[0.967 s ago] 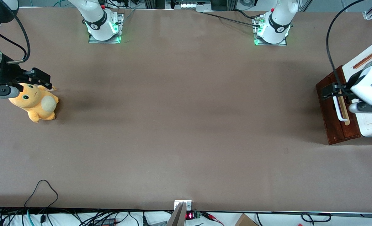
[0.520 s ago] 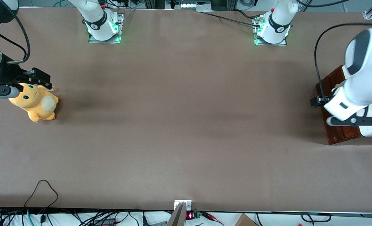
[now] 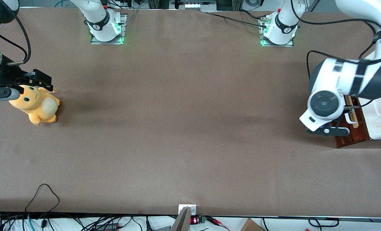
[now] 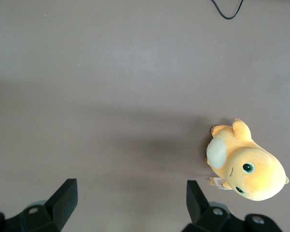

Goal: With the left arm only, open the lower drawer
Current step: 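Swing the left gripper around to face the lower drawer handle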

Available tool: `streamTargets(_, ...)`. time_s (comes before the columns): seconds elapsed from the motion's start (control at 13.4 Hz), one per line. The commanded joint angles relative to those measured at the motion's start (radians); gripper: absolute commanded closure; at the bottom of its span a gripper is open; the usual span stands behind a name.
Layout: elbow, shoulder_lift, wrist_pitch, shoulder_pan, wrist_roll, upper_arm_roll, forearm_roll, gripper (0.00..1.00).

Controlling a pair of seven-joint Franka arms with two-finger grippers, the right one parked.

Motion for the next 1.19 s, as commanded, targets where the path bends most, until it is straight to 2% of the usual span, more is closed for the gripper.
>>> streamTargets(0.0, -0.068, -0.001, -0.008, -0.005, -0.029, 0.001, 0.116, 0.0)
streamTargets(0.3, -0.132, 0.031, -0.012, 0.005, -0.058, 0.001, 0.26, 0.0)
streamTargets(0.52, -0.194, 0.051, -0.019, -0.011, -0.211, 0.001, 0.334, 0.0)
streamTargets(0.74, -0.203, 0.112, -0.11, -0.055, -0.296, 0.001, 0.426, 0.0)
streamTargets(0.97, -0.201, 0.178, -0.176, -0.087, -0.414, 0.001, 0.478, 0.0)
streamTargets(1.12, -0.201, 0.188, -0.184, -0.091, -0.456, 0.001, 0.485, 0.0)
